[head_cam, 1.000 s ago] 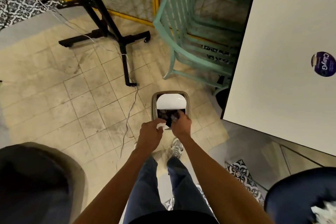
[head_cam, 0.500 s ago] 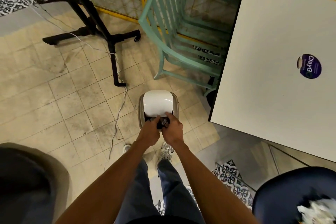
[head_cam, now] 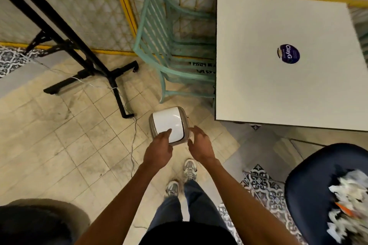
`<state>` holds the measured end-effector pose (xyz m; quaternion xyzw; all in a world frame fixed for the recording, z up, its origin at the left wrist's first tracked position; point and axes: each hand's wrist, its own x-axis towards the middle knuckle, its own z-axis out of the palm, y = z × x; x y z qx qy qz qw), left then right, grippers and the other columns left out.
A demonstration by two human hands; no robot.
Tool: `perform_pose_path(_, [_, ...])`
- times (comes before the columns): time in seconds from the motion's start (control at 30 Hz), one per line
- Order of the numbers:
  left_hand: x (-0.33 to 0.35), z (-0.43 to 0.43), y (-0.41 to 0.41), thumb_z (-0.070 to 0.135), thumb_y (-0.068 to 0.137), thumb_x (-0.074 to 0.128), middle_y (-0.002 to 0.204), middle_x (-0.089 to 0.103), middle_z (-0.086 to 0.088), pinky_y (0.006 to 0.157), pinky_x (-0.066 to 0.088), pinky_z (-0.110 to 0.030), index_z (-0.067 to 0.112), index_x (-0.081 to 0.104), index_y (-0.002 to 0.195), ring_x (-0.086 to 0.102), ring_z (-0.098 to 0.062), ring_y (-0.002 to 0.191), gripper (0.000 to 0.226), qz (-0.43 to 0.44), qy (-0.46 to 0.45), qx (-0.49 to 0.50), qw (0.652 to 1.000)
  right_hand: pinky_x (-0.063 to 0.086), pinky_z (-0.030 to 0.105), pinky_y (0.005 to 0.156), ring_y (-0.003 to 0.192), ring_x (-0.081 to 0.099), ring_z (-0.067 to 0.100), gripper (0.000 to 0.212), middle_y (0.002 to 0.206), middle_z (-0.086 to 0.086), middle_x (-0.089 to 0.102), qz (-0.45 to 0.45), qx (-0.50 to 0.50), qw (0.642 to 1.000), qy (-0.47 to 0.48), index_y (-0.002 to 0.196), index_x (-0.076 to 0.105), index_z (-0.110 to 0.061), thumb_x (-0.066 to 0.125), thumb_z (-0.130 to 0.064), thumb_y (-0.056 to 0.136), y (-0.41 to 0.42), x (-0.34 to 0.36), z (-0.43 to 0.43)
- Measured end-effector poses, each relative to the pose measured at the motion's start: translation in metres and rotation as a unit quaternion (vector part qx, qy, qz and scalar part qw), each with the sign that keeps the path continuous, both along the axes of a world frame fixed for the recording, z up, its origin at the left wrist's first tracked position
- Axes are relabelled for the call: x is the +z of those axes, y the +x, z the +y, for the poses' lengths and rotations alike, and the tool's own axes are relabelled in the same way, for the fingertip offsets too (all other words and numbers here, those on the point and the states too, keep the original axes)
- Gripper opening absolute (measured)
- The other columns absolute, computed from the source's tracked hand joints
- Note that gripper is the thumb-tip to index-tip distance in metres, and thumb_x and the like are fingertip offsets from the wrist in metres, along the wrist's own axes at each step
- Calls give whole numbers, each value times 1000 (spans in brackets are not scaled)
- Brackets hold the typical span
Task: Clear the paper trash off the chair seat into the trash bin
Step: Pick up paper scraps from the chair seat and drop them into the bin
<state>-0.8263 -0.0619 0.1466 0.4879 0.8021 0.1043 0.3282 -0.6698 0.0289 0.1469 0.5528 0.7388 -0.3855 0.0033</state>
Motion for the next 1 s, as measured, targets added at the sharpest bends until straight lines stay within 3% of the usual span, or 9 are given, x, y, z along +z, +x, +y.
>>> perform_pose_path(0.07, [14,-3,4,17,97,61,153,47,-10,107,48,-43,20,33,158,47,-29,138,67,26,18,-43,999,52,41,108,132,62,31,51,162,4,47,-26,-1,999,29,150,55,-24,68,-20,101,17,13,-11])
perform_pose_path(0.17, [43,-11,21,17,94,65,147,51,-14,108,48,-43,14,39,154,50,-32,135,65,62,71,-123,988,51,43,112,136,59,30,53,167,2,39,-44,-30,996,70,154,50,-28,65,-28,103,54,43,-36])
perform_pose_path(0.3, [67,-11,51,24,94,66,134,58,-11,100,52,-41,14,45,146,58,-29,119,58,79,141,-205,965,46,42,116,141,53,29,50,162,6,47,-55,-94,985,132,153,53,-24,62,-31,104,107,81,-64])
perform_pose_path(0.53, [97,4,139,23,95,65,143,57,-15,107,50,-41,8,49,148,56,-33,129,57,45,190,-306,932,53,43,105,124,64,28,42,145,1,62,-82,-221,955,178,141,59,-25,60,-37,102,220,110,-103])
perform_pose_path(0.67, [99,17,210,24,96,65,137,61,-13,100,52,-40,9,52,145,61,-32,121,53,31,186,-366,912,56,44,97,113,68,30,37,132,1,68,-97,-295,933,183,133,63,-23,61,-36,99,288,111,-124])
perform_pose_path(1.0, [79,37,422,28,100,58,137,60,-7,105,47,-35,14,52,143,56,-26,125,46,8,143,-490,860,56,41,89,108,69,26,31,124,-3,71,-111,-428,887,130,125,69,-25,64,-31,95,473,85,-159])
